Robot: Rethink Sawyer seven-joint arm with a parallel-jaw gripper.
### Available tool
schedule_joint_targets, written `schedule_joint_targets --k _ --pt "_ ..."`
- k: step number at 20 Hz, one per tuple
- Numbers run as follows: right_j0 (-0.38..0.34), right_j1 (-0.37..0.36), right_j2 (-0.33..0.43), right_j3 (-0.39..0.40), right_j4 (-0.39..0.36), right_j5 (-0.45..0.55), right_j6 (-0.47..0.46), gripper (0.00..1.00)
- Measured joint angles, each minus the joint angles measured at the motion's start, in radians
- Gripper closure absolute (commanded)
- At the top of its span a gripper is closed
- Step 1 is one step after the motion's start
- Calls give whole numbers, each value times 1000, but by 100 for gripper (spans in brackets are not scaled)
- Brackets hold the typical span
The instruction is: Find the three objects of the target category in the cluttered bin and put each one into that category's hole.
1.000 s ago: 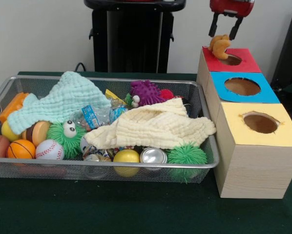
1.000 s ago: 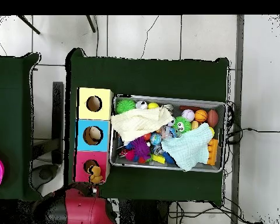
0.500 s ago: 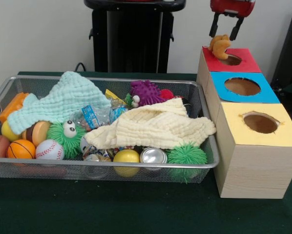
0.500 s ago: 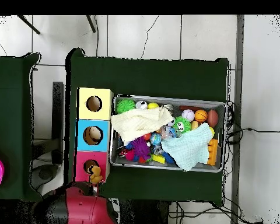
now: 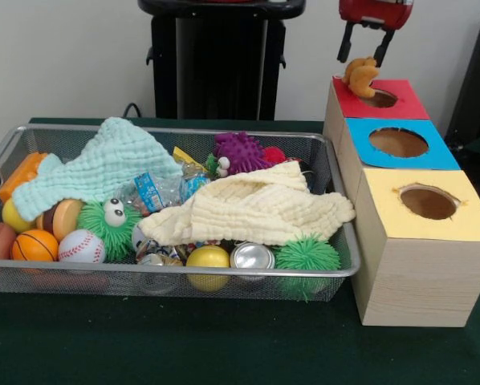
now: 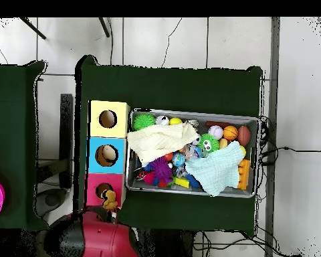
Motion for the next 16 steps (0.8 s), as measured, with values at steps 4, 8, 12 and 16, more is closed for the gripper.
schedule_joint_targets --k 4,8,12,16 --pt "-43 15 2 0 0 0 0 0" --pt "-84 45 3 0 0 -8 0 0" --pt "-97 66 3 0 0 -20 0 0" --pt "-97 76 4 0 0 -20 0 0"
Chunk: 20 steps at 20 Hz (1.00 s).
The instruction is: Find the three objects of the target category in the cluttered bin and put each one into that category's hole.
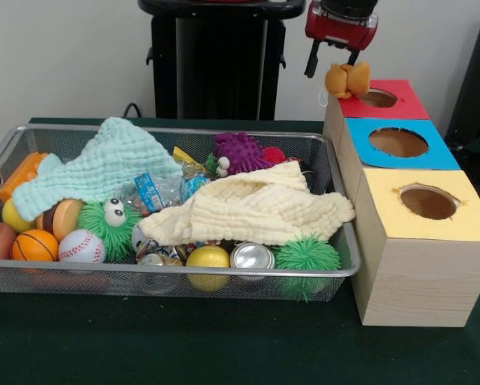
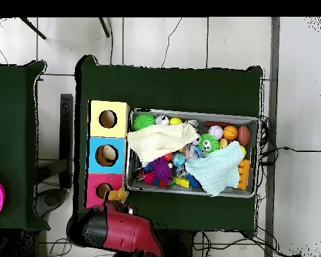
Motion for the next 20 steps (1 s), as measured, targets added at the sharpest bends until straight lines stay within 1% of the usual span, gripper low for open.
schedule_joint_targets --k 16,20 --pt "-2 1 3 0 0 0 0 0" --pt "-2 -12 3 0 0 0 0 0"
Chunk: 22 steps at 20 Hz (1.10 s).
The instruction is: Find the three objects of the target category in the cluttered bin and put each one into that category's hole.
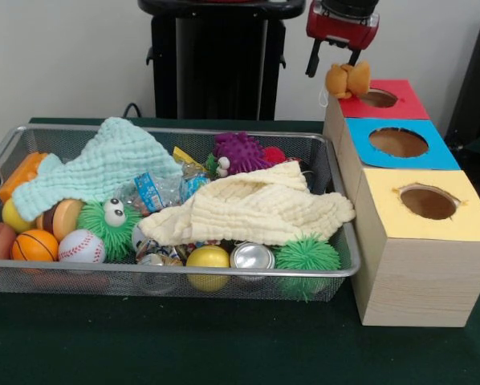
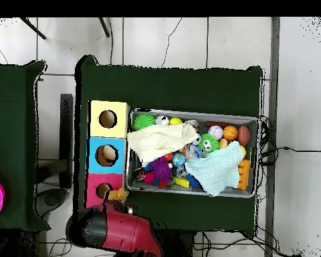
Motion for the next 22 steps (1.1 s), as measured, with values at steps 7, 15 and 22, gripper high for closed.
schedule_joint_targets --k 7,15,22 --pt "-9 -44 0 0 -6 7 0 0" --pt "-47 -116 0 0 -42 91 0 0" --pt "-93 -158 0 0 -70 137 0 0"
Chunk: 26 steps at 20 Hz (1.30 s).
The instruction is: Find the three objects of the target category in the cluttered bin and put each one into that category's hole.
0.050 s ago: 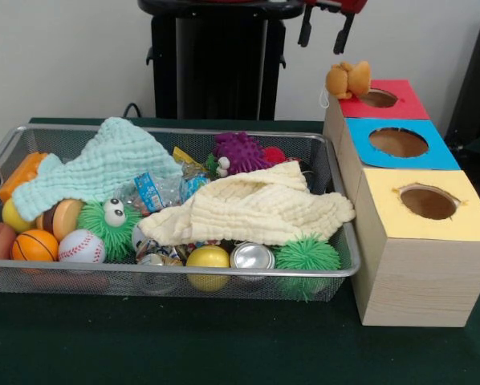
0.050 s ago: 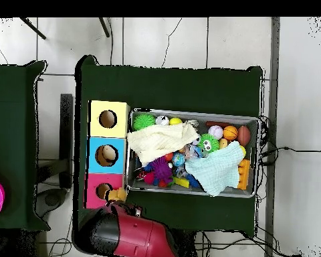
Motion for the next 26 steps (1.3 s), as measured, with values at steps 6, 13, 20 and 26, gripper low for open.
schedule_joint_targets --k 6,13,20,26 --pt "-32 -16 0 0 -16 1 0 0" --pt "-59 -10 15 0 -32 1 0 0" --pt "-87 2 49 0 -55 -2 0 0" --pt "-108 5 70 0 -58 -13 0 0"
